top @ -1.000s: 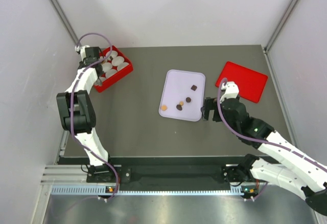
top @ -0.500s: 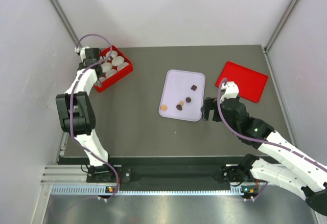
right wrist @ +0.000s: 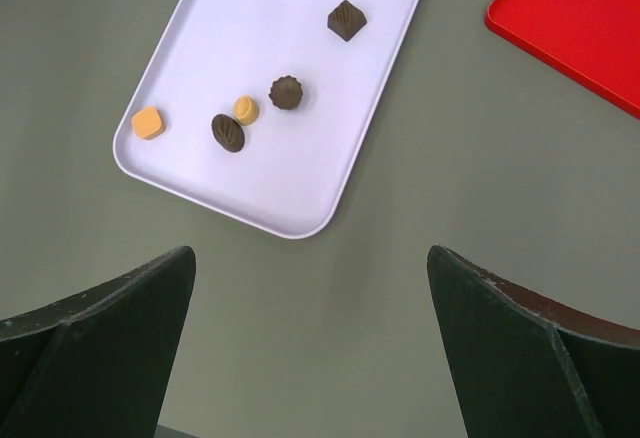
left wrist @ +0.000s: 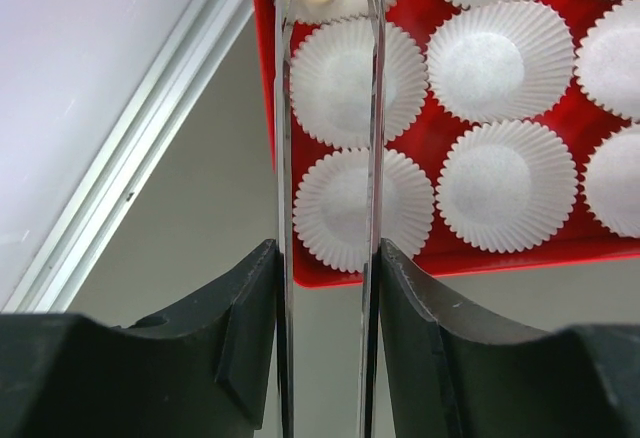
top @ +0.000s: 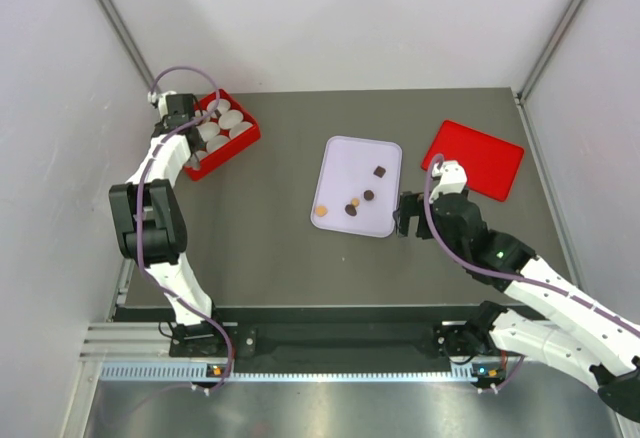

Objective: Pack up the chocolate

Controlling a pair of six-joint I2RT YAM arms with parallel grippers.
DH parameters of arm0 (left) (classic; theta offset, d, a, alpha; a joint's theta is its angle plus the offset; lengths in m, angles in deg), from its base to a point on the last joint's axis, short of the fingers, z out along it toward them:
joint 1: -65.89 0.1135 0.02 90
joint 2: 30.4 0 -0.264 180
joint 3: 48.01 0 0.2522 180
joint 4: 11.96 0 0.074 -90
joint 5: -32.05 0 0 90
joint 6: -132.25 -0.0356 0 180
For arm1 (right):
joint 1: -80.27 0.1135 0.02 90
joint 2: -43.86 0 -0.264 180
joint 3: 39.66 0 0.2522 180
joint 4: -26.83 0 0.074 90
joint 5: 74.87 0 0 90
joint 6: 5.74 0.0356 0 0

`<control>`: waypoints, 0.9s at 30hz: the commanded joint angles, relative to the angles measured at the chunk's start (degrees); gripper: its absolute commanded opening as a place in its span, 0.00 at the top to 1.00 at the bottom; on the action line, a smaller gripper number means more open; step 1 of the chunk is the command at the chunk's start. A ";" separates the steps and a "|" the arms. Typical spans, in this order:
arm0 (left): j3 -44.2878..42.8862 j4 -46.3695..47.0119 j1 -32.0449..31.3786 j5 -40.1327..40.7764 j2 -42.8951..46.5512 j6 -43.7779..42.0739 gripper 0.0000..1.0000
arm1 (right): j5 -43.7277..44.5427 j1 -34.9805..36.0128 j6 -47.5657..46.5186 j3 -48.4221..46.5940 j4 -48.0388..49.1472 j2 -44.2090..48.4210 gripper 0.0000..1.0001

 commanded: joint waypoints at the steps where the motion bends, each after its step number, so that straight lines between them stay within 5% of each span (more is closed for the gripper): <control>1: -1.69 1.92 0.29 -1.93 2.90 -0.73 0.53 | 0.65 0.07 -0.37 -0.06 2.64 0.56 0.00; 13: 0.33 4.21 -6.65 -15.20 6.76 -0.91 0.55 | 0.91 0.07 -0.99 -3.04 -0.78 1.35 0.00; 27: 19.31 3.14 -35.47 -18.27 21.52 0.68 0.56 | 3.46 0.07 -1.16 -3.92 -4.56 4.34 0.00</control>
